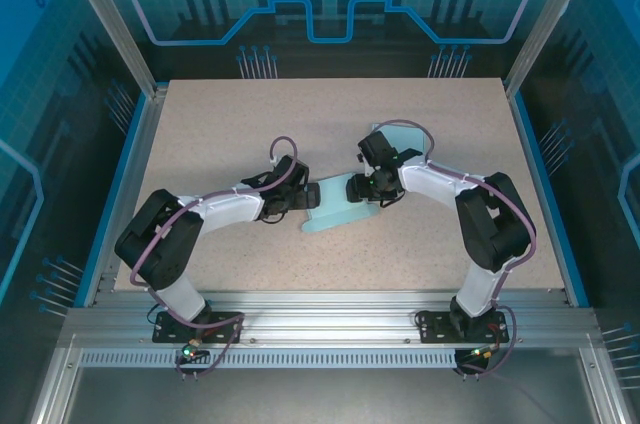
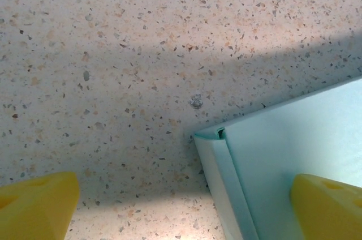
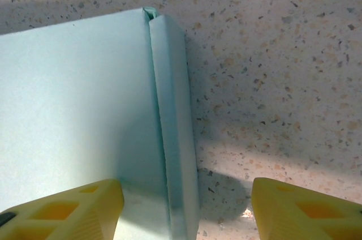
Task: Fold the paper box
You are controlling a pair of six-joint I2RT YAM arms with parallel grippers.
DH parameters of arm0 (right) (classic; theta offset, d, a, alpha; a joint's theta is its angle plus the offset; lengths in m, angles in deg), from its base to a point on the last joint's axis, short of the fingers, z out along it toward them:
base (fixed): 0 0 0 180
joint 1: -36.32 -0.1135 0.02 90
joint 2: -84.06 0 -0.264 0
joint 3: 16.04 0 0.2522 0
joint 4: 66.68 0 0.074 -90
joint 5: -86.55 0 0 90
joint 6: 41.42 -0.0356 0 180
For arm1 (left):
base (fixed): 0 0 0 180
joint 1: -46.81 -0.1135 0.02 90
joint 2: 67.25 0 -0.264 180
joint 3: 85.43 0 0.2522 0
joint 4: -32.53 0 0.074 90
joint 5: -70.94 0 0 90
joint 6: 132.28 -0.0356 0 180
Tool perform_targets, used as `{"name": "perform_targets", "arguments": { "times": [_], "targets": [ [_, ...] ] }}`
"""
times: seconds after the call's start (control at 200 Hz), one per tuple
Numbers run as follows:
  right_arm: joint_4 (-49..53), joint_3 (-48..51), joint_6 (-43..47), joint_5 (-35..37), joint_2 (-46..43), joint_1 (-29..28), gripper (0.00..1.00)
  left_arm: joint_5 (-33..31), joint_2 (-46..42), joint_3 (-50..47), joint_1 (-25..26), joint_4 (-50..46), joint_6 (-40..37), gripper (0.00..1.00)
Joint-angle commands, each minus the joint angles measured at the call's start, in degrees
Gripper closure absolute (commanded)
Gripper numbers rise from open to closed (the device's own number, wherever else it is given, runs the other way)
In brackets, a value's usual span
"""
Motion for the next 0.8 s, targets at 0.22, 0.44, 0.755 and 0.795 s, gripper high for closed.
{"name": "perform_targets", "arguments": {
  "times": [0.22, 0.44, 0.755, 0.795],
  "targets": [
    [-0.46, 3.15, -0.30, -1.18, -0.85, 0.35, 0.35, 3.09, -0.66, -1.21, -0.63, -2.84, 1.41, 0.18],
    [-1.98, 3.68, -2.11, -3.34, -5.53, 1.58, 0.25, 8.24, -2.89, -1.29, -1.45, 0.78, 2.79, 0.29],
    [-11.80, 7.79, -5.79, -15.27, -6.44, 5.26, 0.20, 13.81, -0.62, -5.34, -4.40, 6.17, 6.87, 0.38],
    [-12.23, 8.11, -6.19, -15.60, -6.10, 5.48, 0.19, 14.39, -0.52, -6.16, -4.84, 6.84, 7.33, 0.41]
  ]
}}
